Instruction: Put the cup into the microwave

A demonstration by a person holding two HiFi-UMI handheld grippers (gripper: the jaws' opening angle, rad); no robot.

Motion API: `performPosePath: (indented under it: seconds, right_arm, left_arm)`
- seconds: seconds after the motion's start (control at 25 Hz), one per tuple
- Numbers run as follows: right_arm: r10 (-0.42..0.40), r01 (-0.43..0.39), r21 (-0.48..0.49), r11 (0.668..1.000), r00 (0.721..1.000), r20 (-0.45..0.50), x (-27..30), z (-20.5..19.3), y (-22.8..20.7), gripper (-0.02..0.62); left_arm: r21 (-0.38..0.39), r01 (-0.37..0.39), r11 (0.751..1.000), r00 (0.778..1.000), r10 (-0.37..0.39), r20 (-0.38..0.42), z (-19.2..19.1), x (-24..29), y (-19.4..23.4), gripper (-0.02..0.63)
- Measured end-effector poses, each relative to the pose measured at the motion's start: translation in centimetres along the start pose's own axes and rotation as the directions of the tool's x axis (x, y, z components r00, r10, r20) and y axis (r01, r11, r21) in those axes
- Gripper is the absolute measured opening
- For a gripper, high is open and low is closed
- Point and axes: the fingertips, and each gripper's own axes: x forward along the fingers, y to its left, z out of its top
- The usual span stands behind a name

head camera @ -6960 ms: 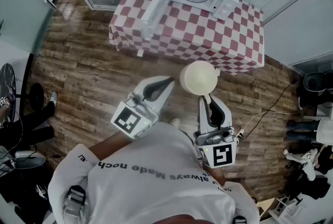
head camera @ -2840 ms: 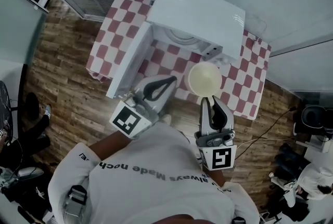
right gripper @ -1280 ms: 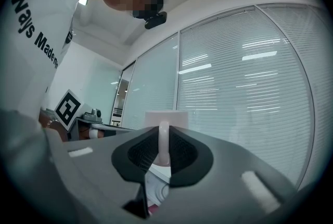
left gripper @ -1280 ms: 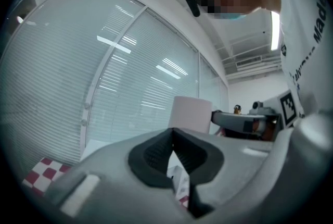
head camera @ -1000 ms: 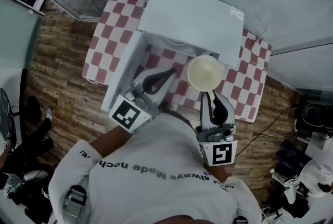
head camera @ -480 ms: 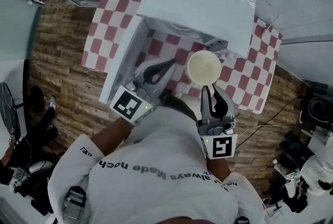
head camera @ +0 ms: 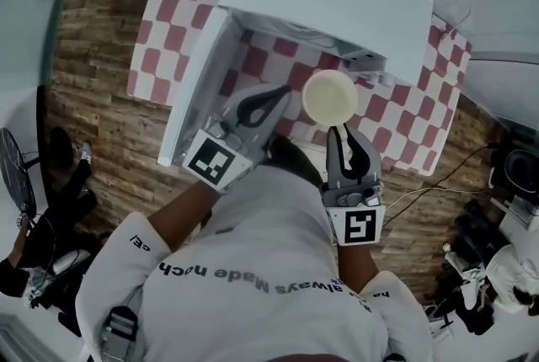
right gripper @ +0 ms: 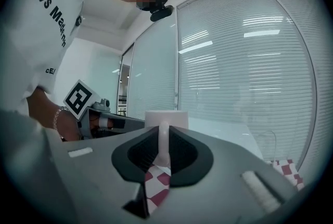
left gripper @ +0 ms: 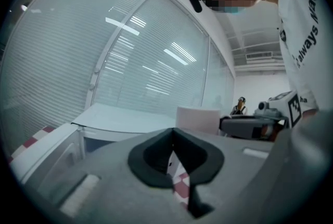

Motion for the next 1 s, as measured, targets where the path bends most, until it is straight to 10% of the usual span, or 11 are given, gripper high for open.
performPosePath:
  seconds: [1.0]
  right_arm:
    - [-0.055, 0.058, 0.054, 0.997, 0.997, -0.061, 9.6, -11.1, -3.0, 0.037]
  left_arm:
    - [-0.028, -0.108, 0.994, 0.993, 0.106, -0.050, -9.1, 4.5, 9.1, 0.003]
